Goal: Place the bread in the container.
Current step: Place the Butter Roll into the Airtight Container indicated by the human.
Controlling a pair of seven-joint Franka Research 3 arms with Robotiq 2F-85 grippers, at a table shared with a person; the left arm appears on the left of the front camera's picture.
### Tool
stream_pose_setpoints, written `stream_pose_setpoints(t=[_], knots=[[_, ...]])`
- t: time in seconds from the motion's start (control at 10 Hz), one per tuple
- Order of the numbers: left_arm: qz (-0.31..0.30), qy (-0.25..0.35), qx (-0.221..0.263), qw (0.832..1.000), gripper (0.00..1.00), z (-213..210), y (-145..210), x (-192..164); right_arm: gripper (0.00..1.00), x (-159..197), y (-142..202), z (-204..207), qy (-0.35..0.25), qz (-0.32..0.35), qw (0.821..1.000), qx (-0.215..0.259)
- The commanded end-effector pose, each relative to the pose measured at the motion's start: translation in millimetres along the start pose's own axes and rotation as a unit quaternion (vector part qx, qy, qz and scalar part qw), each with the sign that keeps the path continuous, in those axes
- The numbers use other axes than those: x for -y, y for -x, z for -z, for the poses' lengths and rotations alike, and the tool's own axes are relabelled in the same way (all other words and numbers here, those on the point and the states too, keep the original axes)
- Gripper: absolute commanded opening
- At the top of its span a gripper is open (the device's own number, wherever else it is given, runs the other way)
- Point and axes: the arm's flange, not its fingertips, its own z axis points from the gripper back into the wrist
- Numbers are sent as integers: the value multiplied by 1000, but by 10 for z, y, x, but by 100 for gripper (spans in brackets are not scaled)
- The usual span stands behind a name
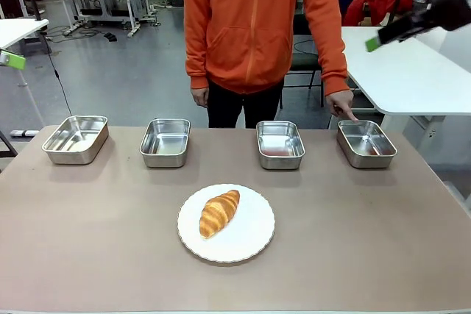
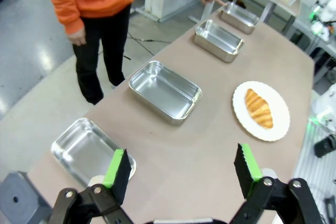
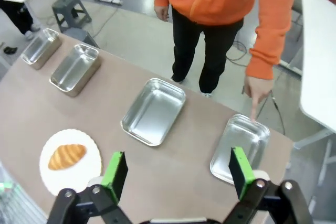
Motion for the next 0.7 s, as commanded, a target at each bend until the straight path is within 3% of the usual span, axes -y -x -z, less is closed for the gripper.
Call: stream_pose_setpoints(t=[0.0,0.2,0.6], knots=[[3,4,6,1000,100,-2,-10,10,100,-521,-269,-103,28,50,997,-54],[3,4,6,1000,100,-2,-10,10,100,-1179,-404,107,61,99,984,-134],[3,4,6,1000,100,-2,-10,10,100,-2049,-219,874,139,169,955,-198]])
